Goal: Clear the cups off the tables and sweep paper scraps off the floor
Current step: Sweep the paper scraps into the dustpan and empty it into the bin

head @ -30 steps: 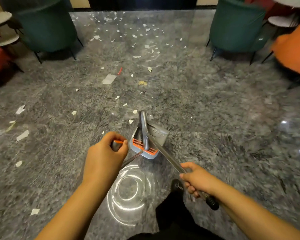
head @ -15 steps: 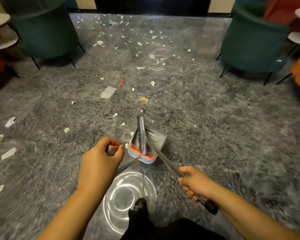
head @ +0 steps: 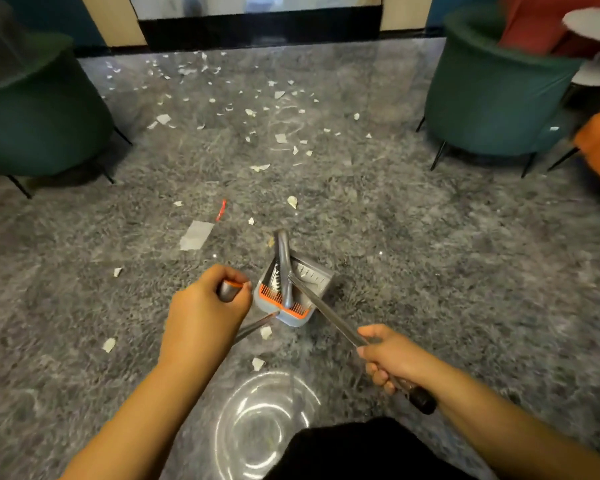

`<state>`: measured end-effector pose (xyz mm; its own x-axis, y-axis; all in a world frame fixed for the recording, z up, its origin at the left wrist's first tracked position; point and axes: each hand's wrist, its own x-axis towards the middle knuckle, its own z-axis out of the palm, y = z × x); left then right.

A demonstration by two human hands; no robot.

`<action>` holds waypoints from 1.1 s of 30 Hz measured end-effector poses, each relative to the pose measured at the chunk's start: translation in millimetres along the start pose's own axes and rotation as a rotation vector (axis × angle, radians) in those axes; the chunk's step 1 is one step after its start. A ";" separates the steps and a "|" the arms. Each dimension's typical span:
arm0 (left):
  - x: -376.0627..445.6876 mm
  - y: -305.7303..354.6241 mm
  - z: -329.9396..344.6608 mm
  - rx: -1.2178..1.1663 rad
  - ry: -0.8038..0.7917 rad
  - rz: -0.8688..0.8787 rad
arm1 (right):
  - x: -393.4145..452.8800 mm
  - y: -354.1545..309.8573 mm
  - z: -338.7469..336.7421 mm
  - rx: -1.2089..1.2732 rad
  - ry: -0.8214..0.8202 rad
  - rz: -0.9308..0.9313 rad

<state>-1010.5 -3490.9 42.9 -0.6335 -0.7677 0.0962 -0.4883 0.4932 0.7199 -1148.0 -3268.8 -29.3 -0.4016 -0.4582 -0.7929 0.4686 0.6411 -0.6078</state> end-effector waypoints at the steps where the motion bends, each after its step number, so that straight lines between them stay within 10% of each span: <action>1: 19.7 4.9 4.9 0.003 -0.002 0.011 | 8.9 -13.4 -5.2 0.001 0.010 -0.009; 33: 622.8 180.4 283.9 -0.043 -0.066 -0.003 | 364.5 -465.7 -357.6 0.194 0.202 -0.041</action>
<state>-1663.5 -3764.0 37.6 -0.6711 -0.7397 0.0497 -0.4651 0.4723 0.7488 -1794.0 -3514.2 -20.0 -0.5627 -0.3373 -0.7547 0.5826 0.4859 -0.6515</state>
